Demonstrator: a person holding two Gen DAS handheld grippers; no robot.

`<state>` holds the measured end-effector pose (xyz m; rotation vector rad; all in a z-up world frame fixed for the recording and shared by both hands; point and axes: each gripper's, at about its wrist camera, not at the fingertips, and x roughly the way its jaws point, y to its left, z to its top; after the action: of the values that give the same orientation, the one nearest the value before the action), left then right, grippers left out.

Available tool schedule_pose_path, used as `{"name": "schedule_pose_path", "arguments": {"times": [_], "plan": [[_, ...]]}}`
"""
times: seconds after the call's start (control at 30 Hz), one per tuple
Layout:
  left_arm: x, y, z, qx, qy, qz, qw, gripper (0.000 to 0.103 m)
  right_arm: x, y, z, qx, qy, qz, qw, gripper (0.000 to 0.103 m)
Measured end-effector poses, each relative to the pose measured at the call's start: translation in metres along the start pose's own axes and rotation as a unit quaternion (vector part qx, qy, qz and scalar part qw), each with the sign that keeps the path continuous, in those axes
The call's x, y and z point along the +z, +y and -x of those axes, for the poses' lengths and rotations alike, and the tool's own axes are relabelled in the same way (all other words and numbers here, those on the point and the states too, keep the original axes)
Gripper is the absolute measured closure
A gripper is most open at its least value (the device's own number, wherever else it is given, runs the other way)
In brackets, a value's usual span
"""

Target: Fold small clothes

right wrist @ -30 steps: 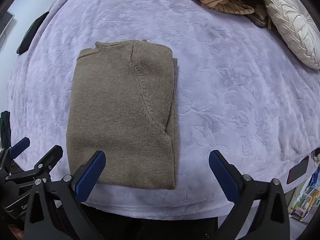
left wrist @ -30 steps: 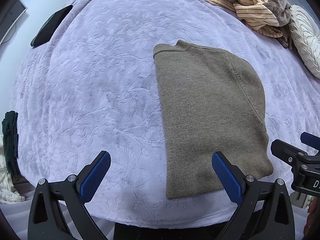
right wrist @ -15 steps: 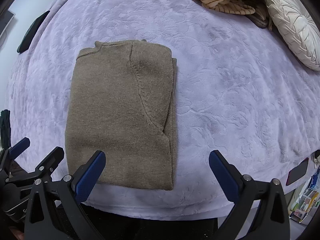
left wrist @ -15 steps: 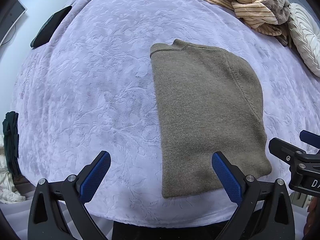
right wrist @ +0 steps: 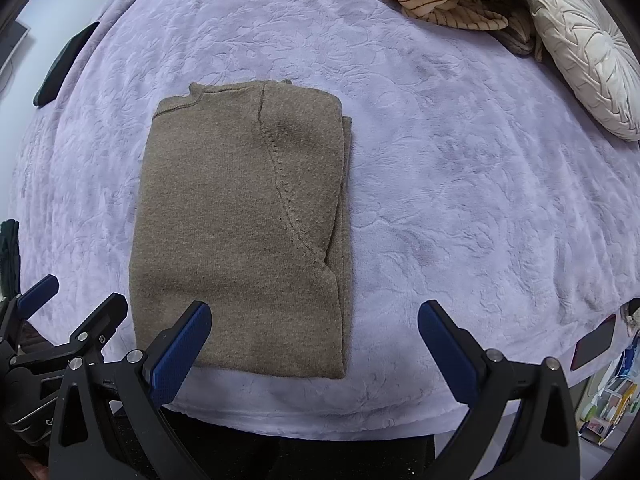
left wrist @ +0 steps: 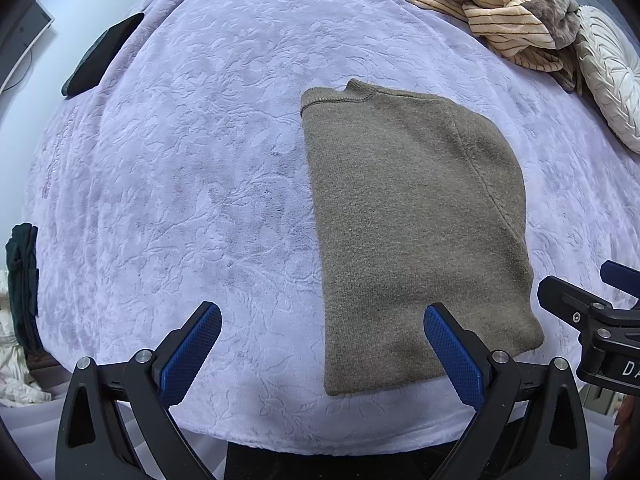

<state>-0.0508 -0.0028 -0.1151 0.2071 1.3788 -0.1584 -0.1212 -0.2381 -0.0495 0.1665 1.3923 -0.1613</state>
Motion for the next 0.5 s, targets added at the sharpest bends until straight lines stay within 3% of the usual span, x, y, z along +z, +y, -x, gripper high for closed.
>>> {"name": "schedule_pose_path", "arguments": {"times": [0.5], "plan": [[0.0014, 0.0, -0.0002, -0.002, 0.003, 0.0, 1.0, 0.002, 0.0001, 0.0016, 0.0001, 0.0, 0.0, 0.001, 1.0, 0.0]]}}
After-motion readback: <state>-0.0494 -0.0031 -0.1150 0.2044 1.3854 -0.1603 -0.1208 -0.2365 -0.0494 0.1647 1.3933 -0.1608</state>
